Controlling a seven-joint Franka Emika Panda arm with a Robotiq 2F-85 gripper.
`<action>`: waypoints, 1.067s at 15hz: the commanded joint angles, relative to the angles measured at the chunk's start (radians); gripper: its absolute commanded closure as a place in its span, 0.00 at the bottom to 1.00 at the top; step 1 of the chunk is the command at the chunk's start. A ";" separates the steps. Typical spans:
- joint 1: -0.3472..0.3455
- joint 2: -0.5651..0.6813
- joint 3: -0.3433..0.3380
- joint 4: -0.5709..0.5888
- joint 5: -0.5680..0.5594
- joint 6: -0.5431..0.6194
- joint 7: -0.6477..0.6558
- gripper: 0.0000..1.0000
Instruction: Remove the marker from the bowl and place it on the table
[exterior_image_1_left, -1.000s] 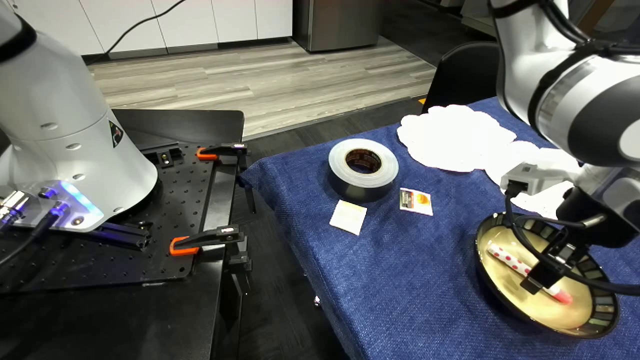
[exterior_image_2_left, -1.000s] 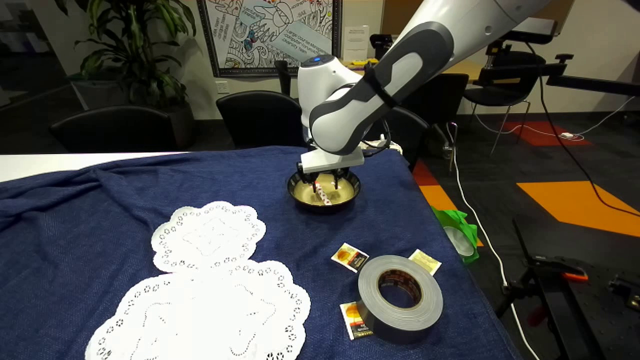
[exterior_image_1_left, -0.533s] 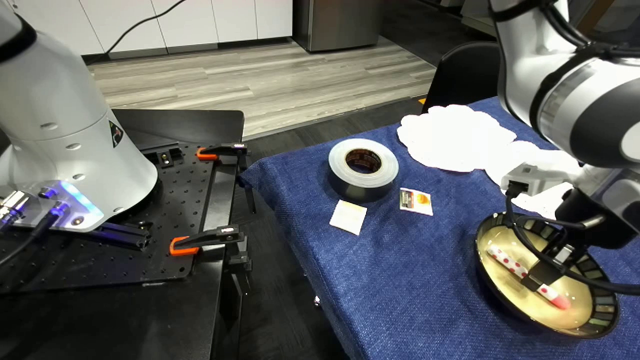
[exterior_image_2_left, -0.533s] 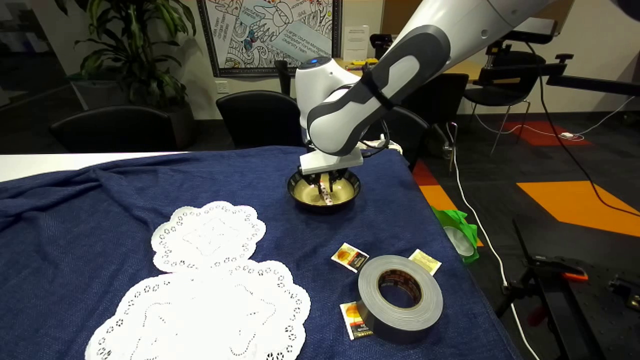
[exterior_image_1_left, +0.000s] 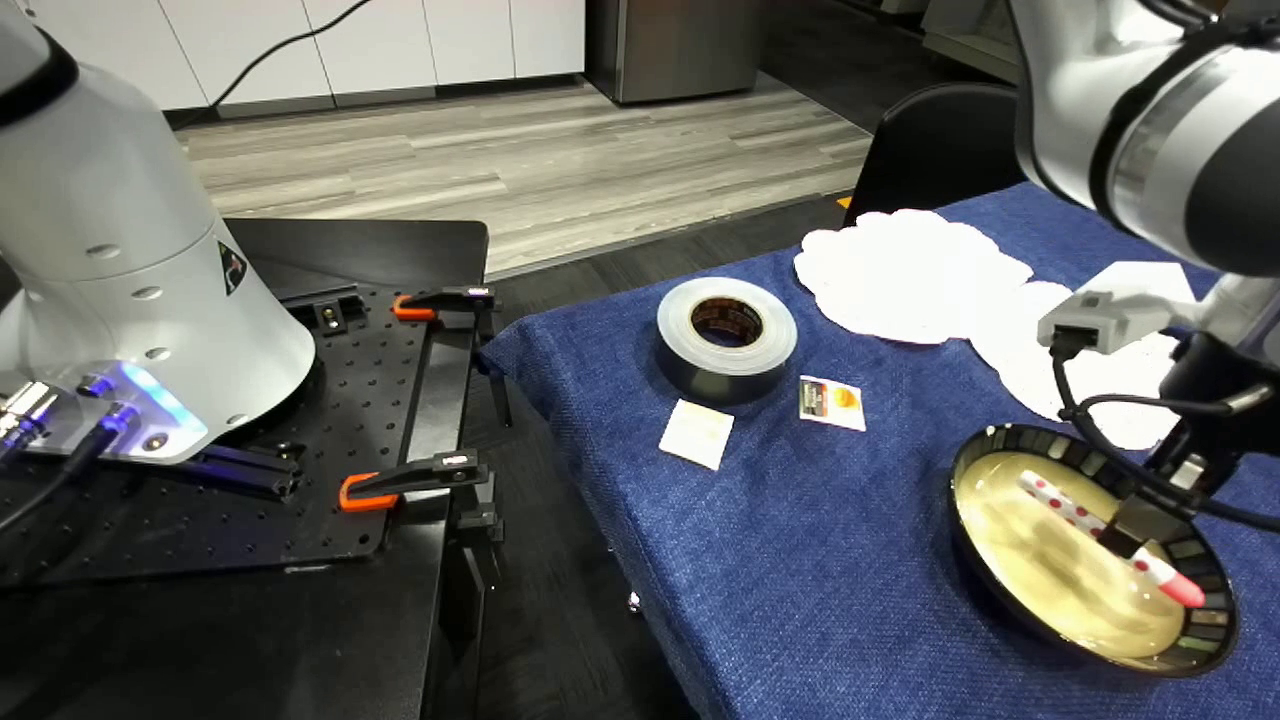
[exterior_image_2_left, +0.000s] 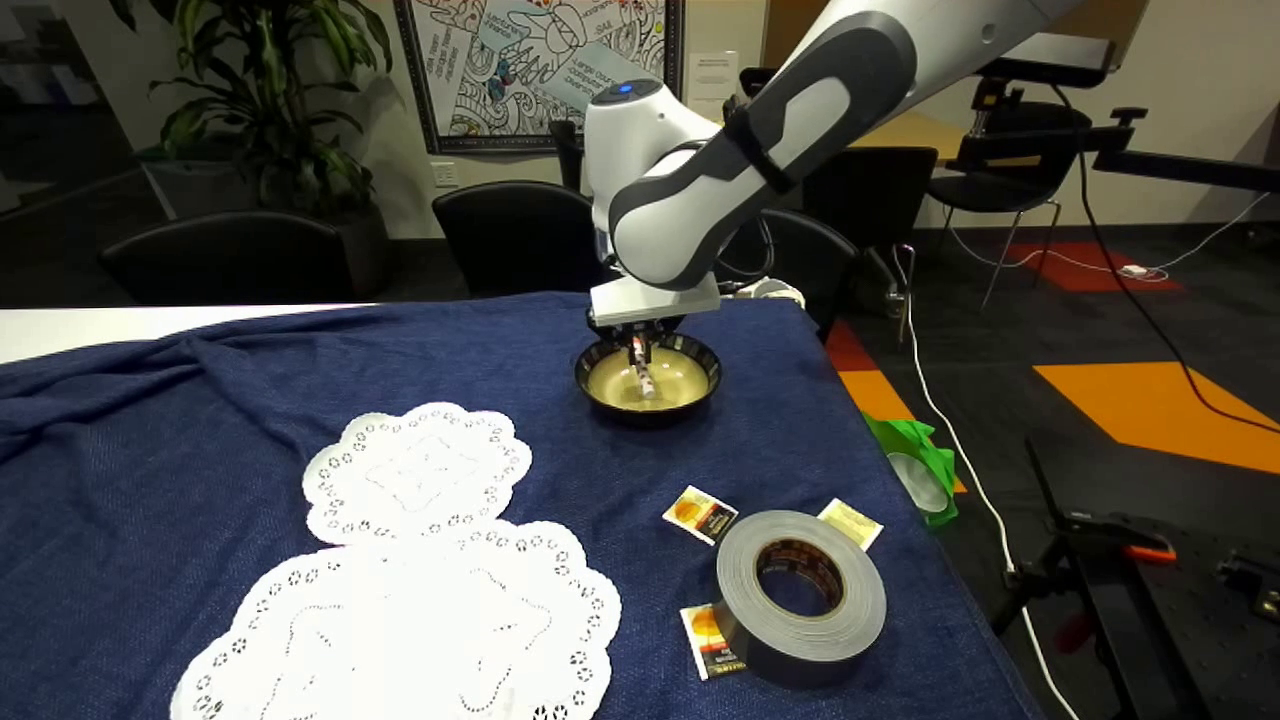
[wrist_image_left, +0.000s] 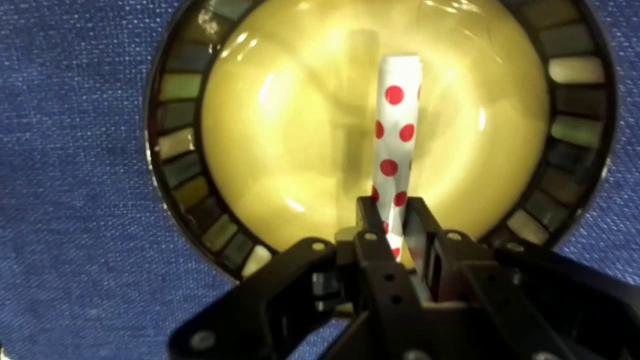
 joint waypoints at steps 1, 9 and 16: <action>0.070 -0.183 -0.052 -0.190 -0.024 0.089 0.013 0.95; 0.196 -0.418 -0.058 -0.338 -0.137 0.123 0.047 0.95; 0.260 -0.421 -0.008 -0.269 -0.152 0.013 0.240 0.95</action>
